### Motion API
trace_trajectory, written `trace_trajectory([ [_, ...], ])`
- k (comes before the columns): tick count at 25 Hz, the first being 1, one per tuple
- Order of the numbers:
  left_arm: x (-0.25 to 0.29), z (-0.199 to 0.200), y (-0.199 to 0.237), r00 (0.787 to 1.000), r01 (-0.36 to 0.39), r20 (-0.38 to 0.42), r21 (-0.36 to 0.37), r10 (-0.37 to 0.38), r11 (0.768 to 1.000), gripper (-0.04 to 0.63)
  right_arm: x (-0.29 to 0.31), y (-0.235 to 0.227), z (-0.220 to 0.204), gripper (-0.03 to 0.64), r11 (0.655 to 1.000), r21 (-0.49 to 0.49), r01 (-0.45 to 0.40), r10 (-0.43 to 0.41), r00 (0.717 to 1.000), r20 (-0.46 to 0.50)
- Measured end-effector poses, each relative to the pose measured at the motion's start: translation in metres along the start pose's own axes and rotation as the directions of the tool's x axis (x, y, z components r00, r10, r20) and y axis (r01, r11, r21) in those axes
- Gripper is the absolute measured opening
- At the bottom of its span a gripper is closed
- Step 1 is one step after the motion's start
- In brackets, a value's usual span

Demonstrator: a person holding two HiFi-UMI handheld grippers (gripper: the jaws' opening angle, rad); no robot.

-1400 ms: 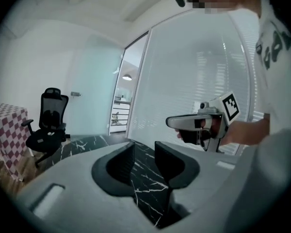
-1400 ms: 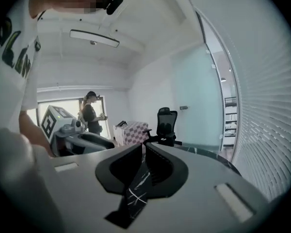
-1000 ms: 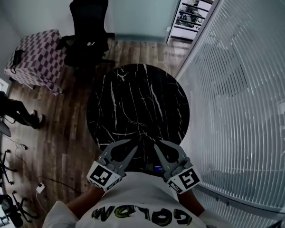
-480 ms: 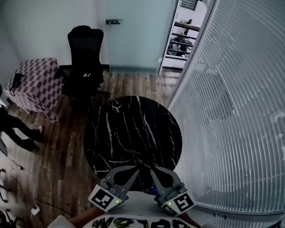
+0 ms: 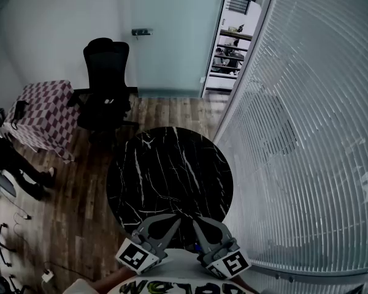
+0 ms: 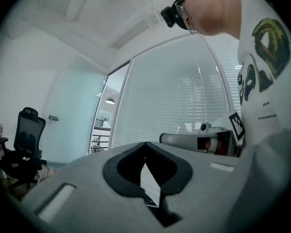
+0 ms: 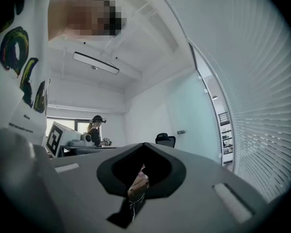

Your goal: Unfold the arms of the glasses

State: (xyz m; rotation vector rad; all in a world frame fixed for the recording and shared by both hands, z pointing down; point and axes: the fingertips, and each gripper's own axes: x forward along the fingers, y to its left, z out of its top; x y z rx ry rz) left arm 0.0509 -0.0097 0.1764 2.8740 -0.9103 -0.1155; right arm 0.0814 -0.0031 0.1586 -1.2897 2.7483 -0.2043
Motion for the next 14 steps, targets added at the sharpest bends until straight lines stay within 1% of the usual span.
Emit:
trace_trajectory([
  [6,-0.002,0.0,0.002,1.0,-0.008,-0.006,0.002,0.008,1.0,0.005,0.003,0.002,-0.001,0.002,1.0,-0.013,-0.003,0.003,1.0,-0.011],
  [14,-0.008,0.001,-0.003,1.0,-0.025,-0.017,-0.018,0.024,1.0,0.005,0.003,0.012,0.001,0.002,1.0,-0.019,-0.017,0.017,1.0,-0.016],
])
